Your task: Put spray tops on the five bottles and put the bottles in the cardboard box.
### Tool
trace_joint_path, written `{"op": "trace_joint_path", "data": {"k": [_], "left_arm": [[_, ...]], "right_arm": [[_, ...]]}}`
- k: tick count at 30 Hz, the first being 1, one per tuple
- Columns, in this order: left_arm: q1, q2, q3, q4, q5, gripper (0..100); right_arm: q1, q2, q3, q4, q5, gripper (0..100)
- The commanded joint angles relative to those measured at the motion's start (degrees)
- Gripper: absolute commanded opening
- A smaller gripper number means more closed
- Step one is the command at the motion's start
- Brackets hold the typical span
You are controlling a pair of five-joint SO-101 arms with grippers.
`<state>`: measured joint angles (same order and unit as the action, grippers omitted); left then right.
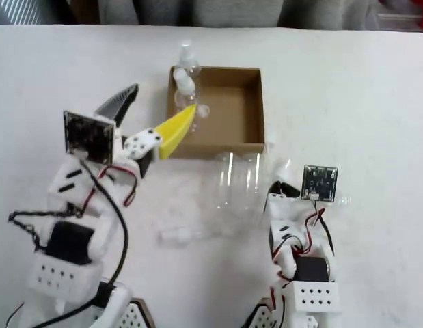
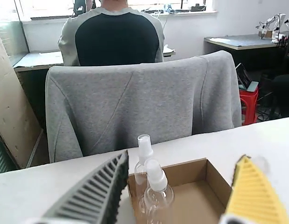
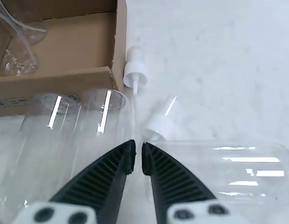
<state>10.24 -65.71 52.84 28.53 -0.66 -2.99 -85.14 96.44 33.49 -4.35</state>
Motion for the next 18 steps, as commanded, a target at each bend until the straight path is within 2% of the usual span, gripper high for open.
{"op": "trace_joint_path", "data": {"k": [1, 6, 7, 10, 14, 18], "left_arm": [[-0.1, -6.4, -1.0, 8.5, 0.5, 29], [-0.1, -10.3, 1.3, 15.3, 0.5, 3], [-0.1, -10.7, 2.5, 15.5, 0.5, 1], [-0.1, -12.4, 7.5, 15.4, 0.5, 7], [-0.6, -15.5, 16.5, 15.3, 0.5, 5], [-6.7, -21.6, 26.2, 15.3, 0.5, 2]], "right_arm": [[0.1, 0.0, 0.7, -1.3, 0.7, 1.7], [0.1, -0.2, 0.7, -0.5, 0.7, 1.7], [0.1, -0.4, 0.7, 0.0, 0.7, 1.7], [0.1, -0.4, 0.7, 0.3, 0.7, 1.7], [0.2, -0.4, 0.7, 0.2, 0.7, 1.9], [0.2, -0.5, 0.7, 0.0, 0.7, 2.0]]}}
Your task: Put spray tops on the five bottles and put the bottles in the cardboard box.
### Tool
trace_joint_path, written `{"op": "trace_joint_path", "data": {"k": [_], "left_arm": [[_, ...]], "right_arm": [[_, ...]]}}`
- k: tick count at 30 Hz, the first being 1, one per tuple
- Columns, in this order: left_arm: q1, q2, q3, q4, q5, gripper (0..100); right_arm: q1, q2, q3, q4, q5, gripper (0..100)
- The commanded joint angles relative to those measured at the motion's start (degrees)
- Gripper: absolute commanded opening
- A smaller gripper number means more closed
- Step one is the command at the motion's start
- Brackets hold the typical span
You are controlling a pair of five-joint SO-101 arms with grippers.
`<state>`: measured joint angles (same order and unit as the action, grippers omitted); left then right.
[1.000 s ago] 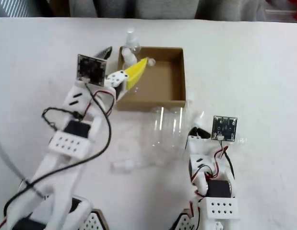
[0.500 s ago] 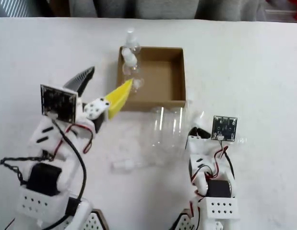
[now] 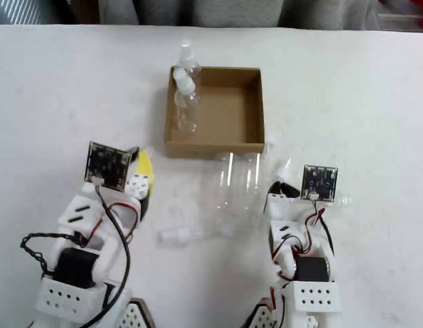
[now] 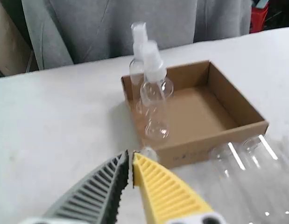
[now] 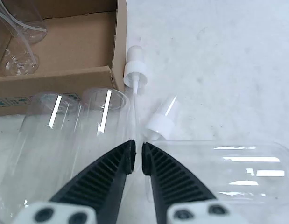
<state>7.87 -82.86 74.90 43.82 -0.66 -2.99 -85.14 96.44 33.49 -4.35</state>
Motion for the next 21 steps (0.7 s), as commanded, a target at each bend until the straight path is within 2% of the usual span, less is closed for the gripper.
{"op": "trace_joint_path", "data": {"k": [1, 6, 9, 12, 16, 21], "left_arm": [[-6.6, -6.4, 6.3, 0.0, 0.5, 2], [-16.0, -17.3, 18.9, 0.0, 0.5, 2], [-16.8, -22.7, 21.8, 1.7, 0.5, 2], [-17.1, -21.9, 22.1, 4.3, 0.2, 2], [-17.1, -21.4, 22.2, 5.2, 0.1, 2], [-17.1, -21.4, 22.2, 8.6, -0.2, 2]], "right_arm": [[0.5, -0.5, 0.7, -0.1, 0.7, 2.0], [5.0, -0.6, 0.4, -4.1, 0.7, 1.7], [6.1, -0.6, 0.4, -5.0, 0.7, 2.0], [6.8, -0.6, -0.3, -5.5, 1.0, 2.1], [11.1, -0.5, -3.6, -7.9, 8.2, 1.7], [16.0, 0.0, -12.0, -1.8, 10.1, 1.6]]}}
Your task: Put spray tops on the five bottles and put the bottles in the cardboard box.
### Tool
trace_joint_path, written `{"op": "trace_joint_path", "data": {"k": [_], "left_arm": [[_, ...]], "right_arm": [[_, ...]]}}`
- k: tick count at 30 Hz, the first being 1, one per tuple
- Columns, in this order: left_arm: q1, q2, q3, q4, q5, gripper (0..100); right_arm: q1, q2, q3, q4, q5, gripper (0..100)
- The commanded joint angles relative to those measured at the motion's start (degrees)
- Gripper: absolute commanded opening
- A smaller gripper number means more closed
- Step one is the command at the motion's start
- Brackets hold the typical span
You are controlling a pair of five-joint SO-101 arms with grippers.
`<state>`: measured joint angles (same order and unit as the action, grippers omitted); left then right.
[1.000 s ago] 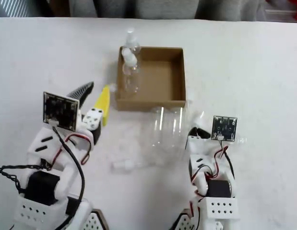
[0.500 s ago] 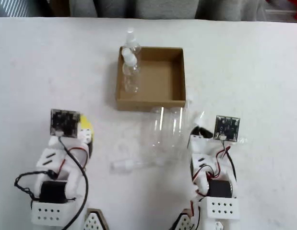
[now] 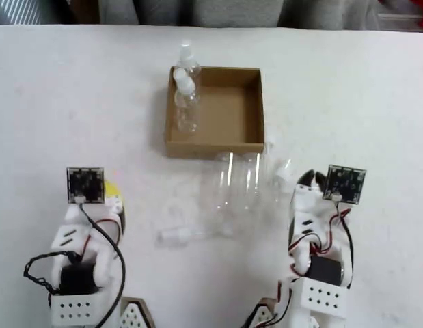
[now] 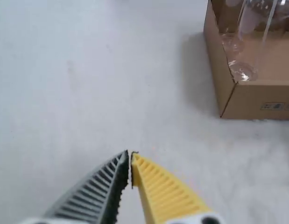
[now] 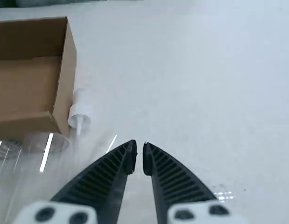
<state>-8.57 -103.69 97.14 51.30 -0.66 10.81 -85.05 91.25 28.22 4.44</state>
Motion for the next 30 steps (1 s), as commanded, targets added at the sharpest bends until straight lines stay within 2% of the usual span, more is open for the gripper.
{"op": "trace_joint_path", "data": {"k": [1, 7, 10, 12, 15, 19, 22, 26, 30], "left_arm": [[-0.7, -0.6, -0.1, 1.5, -1.3, 2], [-0.7, -0.6, -0.1, 4.8, -10.0, 2], [-0.7, -0.6, -0.1, 5.6, -11.3, 2], [-0.7, -0.6, -0.1, 5.6, -11.2, 2], [-0.7, -0.6, -0.1, 5.6, -11.2, 2], [-0.7, -0.6, -0.1, 5.6, -11.2, 2], [-0.5, -0.6, -0.1, 5.2, -11.2, 2], [2.9, -0.6, -0.1, 5.1, -11.2, 2], [4.7, -0.6, -0.1, 5.5, -11.3, 2]], "right_arm": [[2.8, 0.0, -8.8, 5.3, 1.4, 1.6], [6.5, 0.0, -17.6, 12.8, 1.7, 1.6], [9.6, 1.5, -18.5, 16.6, 1.8, 2.0], [14.1, 5.2, -18.3, 17.5, 3.3, 2.1], [22.9, 14.8, -18.2, 16.2, 8.9, 2.1], [33.6, 29.4, -18.5, 8.0, 19.0, 1.8], [39.6, 38.6, -18.5, 2.2, 23.7, 1.7], [44.3, 47.2, -18.5, -1.5, 27.7, 1.7], [44.4, 48.4, -20.4, 1.8, 29.8, 2.1]]}}
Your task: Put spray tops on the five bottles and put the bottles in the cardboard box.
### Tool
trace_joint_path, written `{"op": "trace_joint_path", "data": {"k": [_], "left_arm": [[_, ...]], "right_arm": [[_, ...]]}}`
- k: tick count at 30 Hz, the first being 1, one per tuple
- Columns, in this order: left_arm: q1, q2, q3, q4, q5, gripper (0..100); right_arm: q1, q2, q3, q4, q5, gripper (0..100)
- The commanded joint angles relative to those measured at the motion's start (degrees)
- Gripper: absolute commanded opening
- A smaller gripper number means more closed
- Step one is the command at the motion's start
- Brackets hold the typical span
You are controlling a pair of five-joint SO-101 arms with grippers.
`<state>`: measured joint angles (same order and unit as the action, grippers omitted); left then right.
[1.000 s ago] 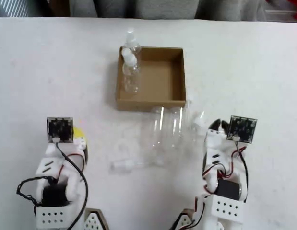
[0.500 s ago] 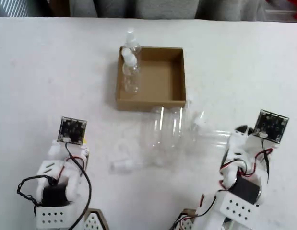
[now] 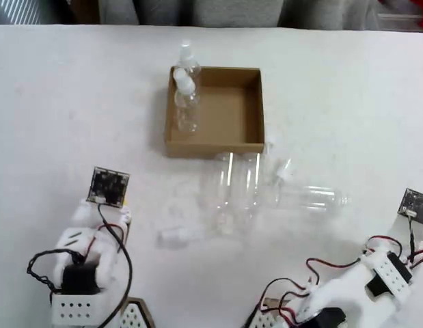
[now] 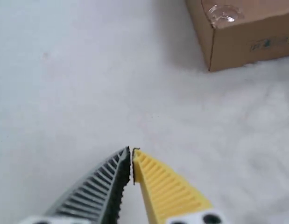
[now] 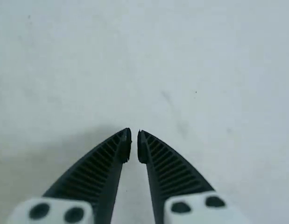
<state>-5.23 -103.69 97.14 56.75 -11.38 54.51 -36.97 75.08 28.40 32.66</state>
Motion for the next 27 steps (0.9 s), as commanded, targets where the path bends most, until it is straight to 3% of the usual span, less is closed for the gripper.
{"op": "trace_joint_path", "data": {"k": [1, 8, 12, 16, 21, 27], "left_arm": [[1.5, -0.6, -0.1, 0.2, -0.5, 2], [1.1, -0.6, -0.1, 1.7, -0.5, 2], [1.0, -0.6, -0.1, 1.8, -0.6, 2], [0.9, -0.6, -0.1, 1.8, -0.6, 2], [0.9, -0.5, -0.1, 1.8, -0.6, 2], [0.9, -0.5, -0.1, 1.8, -0.7, 2]], "right_arm": [[0.0, 0.0, -6.0, 4.4, 1.6, 2.1], [-15.2, -0.2, -29.7, 40.2, 0.3, 2.1], [-27.6, -0.2, -40.4, 50.8, -9.8, 2.1], [-39.6, -0.2, -43.7, 52.3, -17.9, 2.1], [-54.5, -0.2, -43.8, 47.1, -26.3, 2.2], [-72.4, 0.0, -43.9, 39.0, -29.5, 2.2]]}}
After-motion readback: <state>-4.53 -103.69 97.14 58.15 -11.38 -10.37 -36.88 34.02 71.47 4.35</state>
